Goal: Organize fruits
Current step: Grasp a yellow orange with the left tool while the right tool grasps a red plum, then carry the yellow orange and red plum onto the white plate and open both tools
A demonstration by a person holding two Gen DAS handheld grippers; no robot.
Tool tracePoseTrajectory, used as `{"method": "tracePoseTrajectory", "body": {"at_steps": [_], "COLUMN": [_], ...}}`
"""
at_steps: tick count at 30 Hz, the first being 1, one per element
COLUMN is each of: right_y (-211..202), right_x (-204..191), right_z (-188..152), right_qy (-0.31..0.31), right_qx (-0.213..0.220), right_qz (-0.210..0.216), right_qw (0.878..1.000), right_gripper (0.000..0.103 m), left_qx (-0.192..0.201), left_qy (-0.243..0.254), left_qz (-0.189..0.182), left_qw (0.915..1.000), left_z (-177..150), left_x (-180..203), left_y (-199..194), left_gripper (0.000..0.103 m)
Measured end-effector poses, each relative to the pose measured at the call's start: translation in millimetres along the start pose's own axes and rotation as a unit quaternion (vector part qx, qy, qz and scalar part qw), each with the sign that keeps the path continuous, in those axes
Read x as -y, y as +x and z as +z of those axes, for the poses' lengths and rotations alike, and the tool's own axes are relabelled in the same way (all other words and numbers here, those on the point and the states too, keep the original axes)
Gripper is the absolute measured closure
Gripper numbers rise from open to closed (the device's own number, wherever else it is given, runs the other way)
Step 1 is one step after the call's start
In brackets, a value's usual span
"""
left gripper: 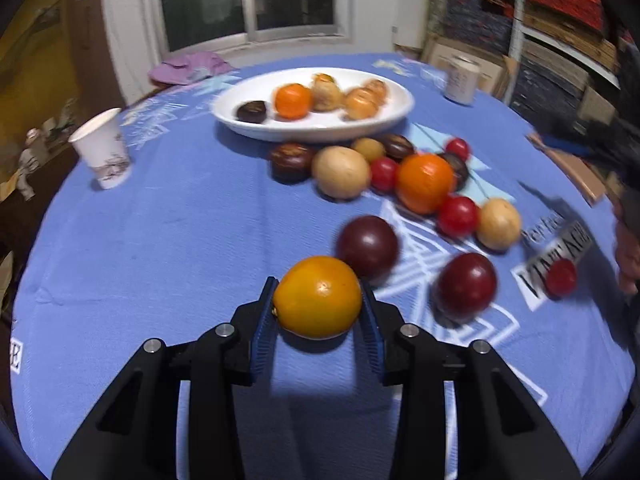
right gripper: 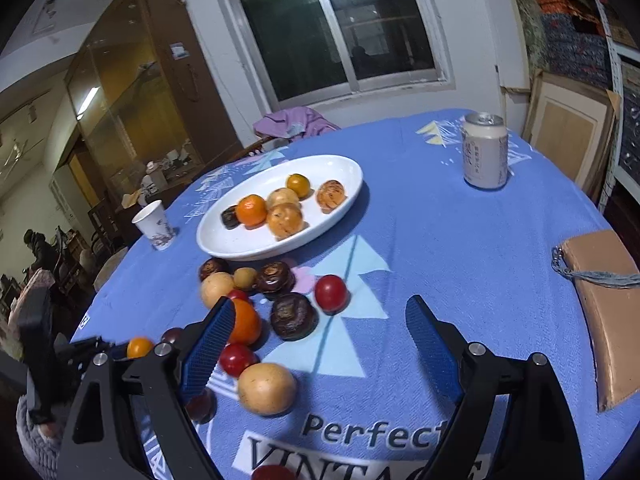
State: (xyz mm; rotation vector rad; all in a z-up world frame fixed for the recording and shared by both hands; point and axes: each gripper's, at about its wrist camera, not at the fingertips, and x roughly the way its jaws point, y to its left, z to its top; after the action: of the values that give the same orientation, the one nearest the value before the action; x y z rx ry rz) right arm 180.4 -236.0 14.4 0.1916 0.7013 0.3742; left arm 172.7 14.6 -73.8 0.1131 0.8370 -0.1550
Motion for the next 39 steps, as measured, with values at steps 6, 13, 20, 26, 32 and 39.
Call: {"method": "tracePoseTrajectory", "body": {"at_steps": [6,13,20,26,32,39], "right_y": [-33.7,-32.9,-21.5,-14.5,-20.0,-30.7], "right_x": [-33.7,-37.1,-49.7,-44.0,-35.6,-50.3], "right_z": [-44.8,-74.0,-82.1,-83.4,-78.9,34.4], "right_qy": [-0.091,-0.111,-0.143,-0.127,-0.098,-0.093], "right_qx": [-0.008,-0.086,-0.119,-0.142,-0.129,-0.025], "right_qz": [0.018,0.000,-0.026,-0.027,0.009,0.012], "right_qw": [0.996,0.990,0.982,0.981,0.987,0.995], "right_gripper": [0.016,0.038,0.066,0.074,0.074,0.074], "left_qx": [-0.002,0.001,-0.002,-0.004,0.004,0.044], "left_qy": [-0.031,-0.024,-0.025,-0.021,-0.032,-0.070], "left_qz": [0.015,0.014,0.014,0.013,0.004,0.005], "left_qw": [0.9994,0.9996,0.9996,0.9997,0.9995,0.9966], "left_z": [3.5,2.7,1.3,0.7,5.7,90.5], "left_x": [-16.0,-13.4,-12.9,-11.3,-16.4,-42.5], "left_y": [1.1,-1.0,0.0,0.4,-2.8,-14.6], "left_gripper": [0.064,0.064,0.064,0.064,0.064,0.064]}}
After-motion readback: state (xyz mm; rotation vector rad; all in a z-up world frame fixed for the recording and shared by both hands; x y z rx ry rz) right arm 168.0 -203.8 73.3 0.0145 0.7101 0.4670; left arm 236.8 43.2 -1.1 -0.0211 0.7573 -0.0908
